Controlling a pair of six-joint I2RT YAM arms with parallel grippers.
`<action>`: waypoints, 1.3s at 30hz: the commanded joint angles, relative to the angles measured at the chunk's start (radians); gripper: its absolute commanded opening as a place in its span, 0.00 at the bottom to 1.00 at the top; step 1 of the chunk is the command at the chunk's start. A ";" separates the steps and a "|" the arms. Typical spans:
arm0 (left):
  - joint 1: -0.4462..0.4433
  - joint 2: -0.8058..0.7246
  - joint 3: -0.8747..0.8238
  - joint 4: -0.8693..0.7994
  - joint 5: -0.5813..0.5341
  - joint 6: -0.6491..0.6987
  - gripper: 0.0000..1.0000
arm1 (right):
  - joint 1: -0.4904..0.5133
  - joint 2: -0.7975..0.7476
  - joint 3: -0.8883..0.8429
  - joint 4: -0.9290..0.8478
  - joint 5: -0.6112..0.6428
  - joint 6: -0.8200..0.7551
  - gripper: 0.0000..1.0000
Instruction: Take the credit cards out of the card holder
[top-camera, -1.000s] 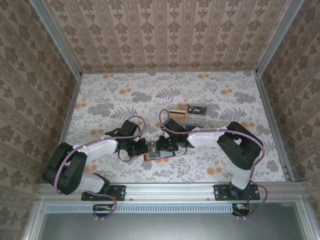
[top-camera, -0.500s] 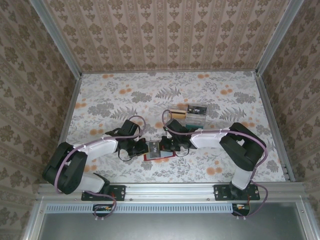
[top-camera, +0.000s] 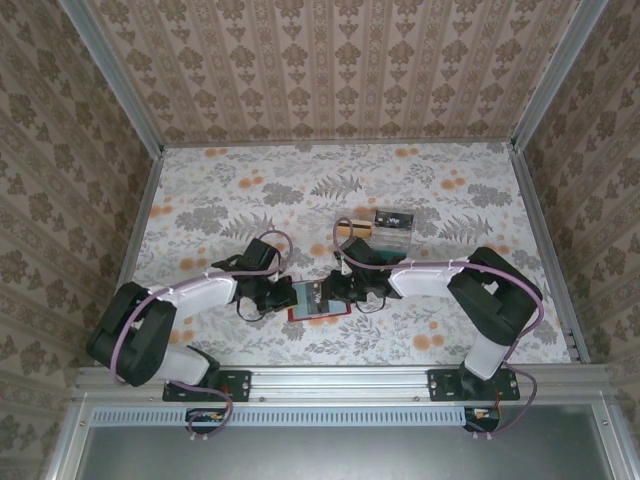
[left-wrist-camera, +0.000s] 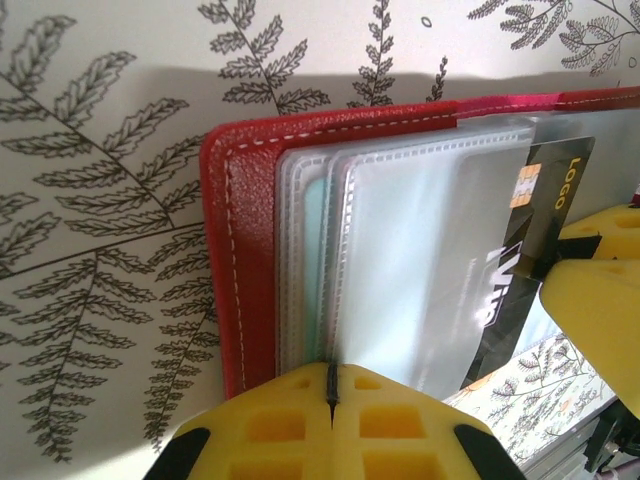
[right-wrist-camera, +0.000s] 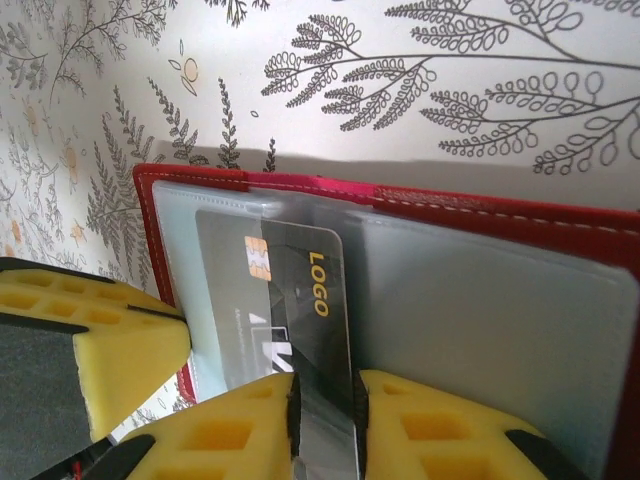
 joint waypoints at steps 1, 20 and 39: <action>-0.004 0.042 -0.013 -0.063 -0.045 0.022 0.00 | 0.000 0.033 -0.022 0.056 -0.030 0.029 0.23; 0.005 0.053 0.004 -0.102 -0.051 0.057 0.00 | -0.059 -0.052 -0.113 0.030 -0.016 -0.004 0.00; 0.040 0.056 0.117 -0.132 -0.013 0.130 0.00 | -0.130 -0.407 -0.016 -0.408 0.049 -0.263 0.00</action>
